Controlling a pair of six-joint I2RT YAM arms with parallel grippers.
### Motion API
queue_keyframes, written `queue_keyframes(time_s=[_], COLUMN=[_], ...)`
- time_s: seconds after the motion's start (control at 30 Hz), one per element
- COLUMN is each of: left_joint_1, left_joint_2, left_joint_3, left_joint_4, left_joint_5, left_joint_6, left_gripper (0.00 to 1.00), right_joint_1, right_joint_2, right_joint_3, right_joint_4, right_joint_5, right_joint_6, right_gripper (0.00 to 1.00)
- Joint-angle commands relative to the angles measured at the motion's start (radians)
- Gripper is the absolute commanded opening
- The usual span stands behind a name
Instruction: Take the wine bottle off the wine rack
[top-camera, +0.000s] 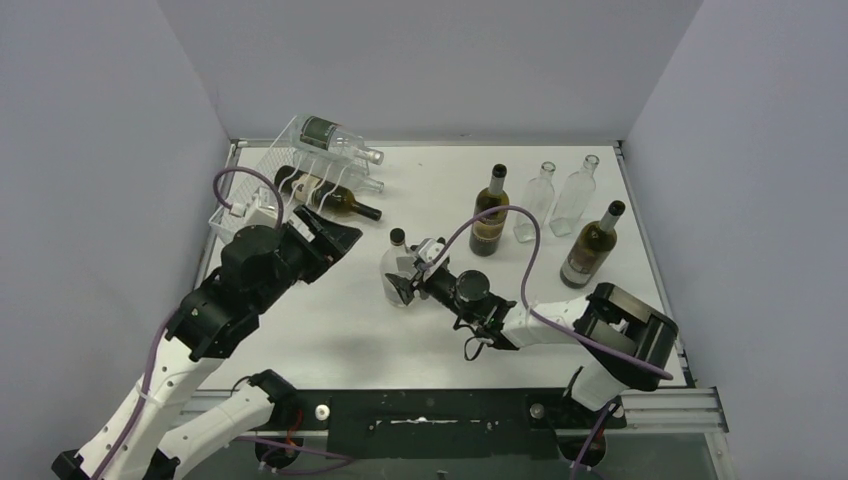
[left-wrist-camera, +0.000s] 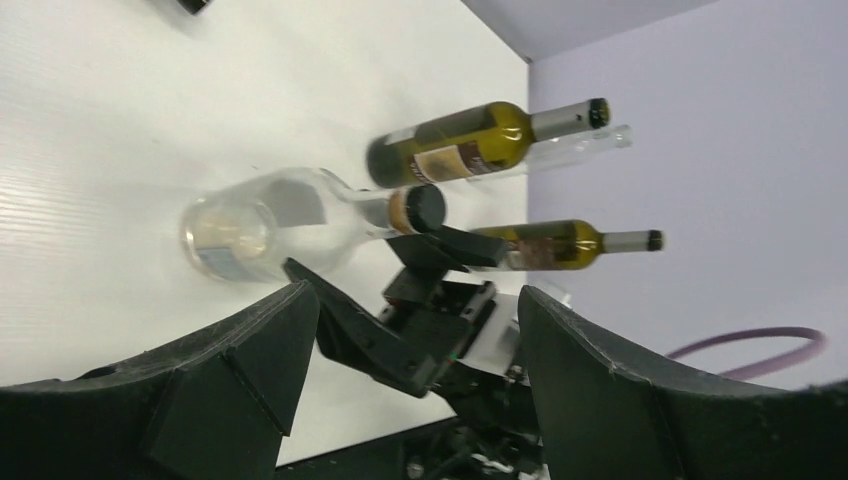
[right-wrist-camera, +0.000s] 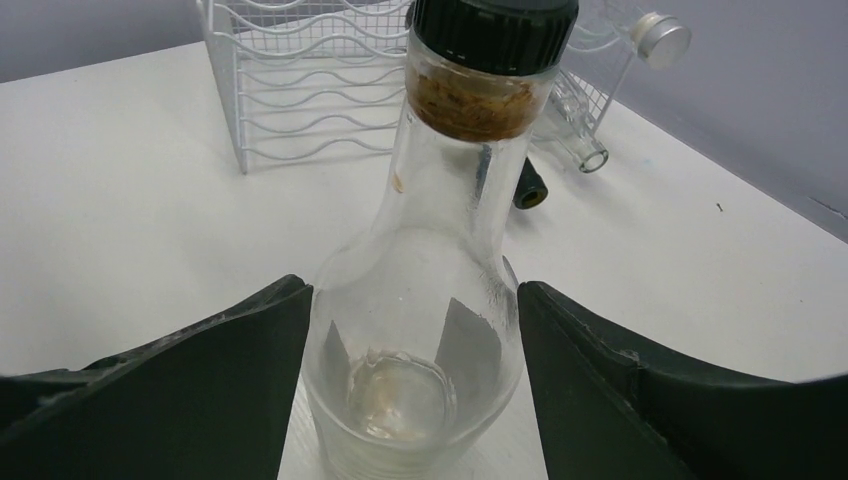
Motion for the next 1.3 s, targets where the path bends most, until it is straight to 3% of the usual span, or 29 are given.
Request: queue_keyframes(time_s=[0.0, 0.5, 0.7, 0.93, 1.27], left_joint_1=[0.006, 0.006, 0.006, 0.009, 0.011], left_joint_2=[-0.014, 0.02, 0.028, 0.054, 0.028], left_joint_3=[-0.016, -0.202, -0.241, -0.233, -0.228], left_joint_4=[-0.03, 0.07, 0.131, 0.16, 0.146], left_joint_5=[-0.096, -0.038, 0.002, 0.029, 0.037], left_joint_6=[0.147, 0.193, 0.173, 0.175, 0.163], left_gripper=[0.73, 0.73, 0.73, 0.73, 0.73], right_joint_1=[0.007, 0.009, -0.003, -0.095, -0.109], right_joint_2=[-0.06, -0.361, -0.508, -0.723, -0.679], right_joint_3=[0.008, -0.144, -0.219, -0.332, -0.314], right_joint_4=[-0.101, -0.398, -0.553, -0.594, -0.621], right_joint_5=[0.106, 0.284, 0.425, 0.518, 0.805], right_joint_6=[0.021, 0.075, 0.129, 0.212, 0.237], right_gripper=[0.72, 0.73, 0.72, 0.7, 0.68])
